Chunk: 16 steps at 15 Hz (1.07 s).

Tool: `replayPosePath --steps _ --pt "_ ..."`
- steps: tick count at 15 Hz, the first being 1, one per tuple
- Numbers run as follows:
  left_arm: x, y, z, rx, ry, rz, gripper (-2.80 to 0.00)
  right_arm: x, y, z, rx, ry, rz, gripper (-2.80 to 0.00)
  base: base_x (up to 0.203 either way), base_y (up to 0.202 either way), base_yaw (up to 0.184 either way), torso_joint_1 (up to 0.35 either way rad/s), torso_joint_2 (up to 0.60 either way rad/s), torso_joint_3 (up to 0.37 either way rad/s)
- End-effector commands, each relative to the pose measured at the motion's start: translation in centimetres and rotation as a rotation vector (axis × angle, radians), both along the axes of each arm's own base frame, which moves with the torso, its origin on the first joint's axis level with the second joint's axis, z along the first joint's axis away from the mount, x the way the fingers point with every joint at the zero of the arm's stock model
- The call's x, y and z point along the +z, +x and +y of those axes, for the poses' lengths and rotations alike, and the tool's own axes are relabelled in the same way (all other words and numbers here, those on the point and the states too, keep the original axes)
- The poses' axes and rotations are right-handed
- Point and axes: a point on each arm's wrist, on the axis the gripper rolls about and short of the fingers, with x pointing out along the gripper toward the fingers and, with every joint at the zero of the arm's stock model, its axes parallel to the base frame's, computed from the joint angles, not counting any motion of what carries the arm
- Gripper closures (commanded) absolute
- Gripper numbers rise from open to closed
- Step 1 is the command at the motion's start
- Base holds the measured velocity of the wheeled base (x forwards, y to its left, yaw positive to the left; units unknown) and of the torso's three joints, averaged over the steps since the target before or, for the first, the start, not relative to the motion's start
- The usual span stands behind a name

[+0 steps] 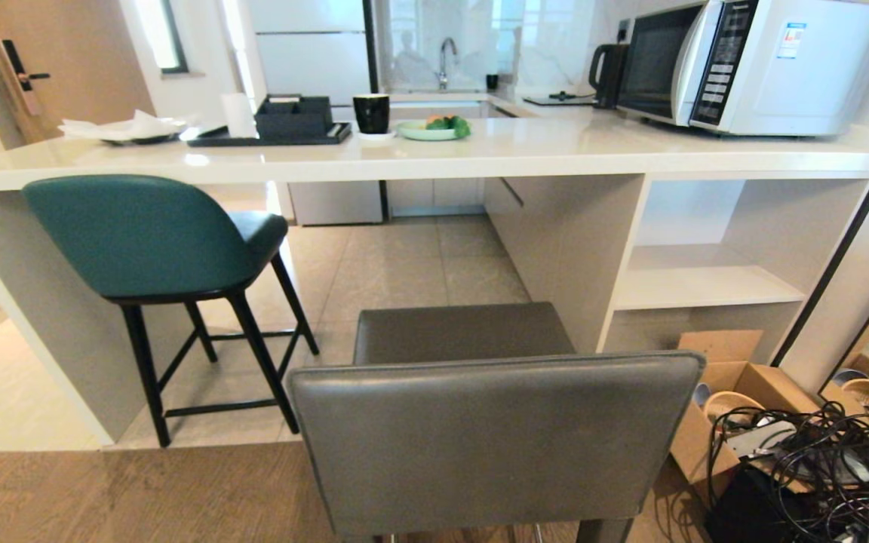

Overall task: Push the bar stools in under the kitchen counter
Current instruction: Pull the blue chair out from under the dining table

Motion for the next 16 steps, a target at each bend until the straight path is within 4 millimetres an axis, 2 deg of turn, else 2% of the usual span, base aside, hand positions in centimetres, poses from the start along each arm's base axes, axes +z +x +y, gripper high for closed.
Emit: replayPosePath --steps 1,6,7,13,16 --pt "-1.6 -0.7 0.0 0.005 0.001 -0.022 -2.8 -0.4 0.1 0.1 0.047 0.004 0.018 0.0 0.0 0.0 0.0 0.0 0.0 0.0" --pt "-4.9 0.7 0.0 0.009 -0.001 0.104 -2.8 -3.1 0.8 0.1 0.077 -0.015 0.091 0.0 0.0 0.0 0.0 0.0 0.0 0.0" --pt "-5.8 1.2 0.0 0.01 0.0 0.128 0.0 -3.9 1.1 0.1 0.078 -0.014 0.101 0.0 0.0 0.0 0.0 0.0 0.0 0.0" --pt "-7.2 2.1 -0.1 -0.047 -0.02 0.11 0.0 -6.9 1.7 0.1 0.103 -0.006 0.118 0.0 0.0 0.0 0.0 0.0 0.0 0.0" --pt "-7.3 2.1 -0.2 -0.077 -0.013 0.113 0.0 -6.9 1.8 0.1 0.101 0.02 0.078 0.0 0.0 0.0 0.0 0.0 0.0 0.0"
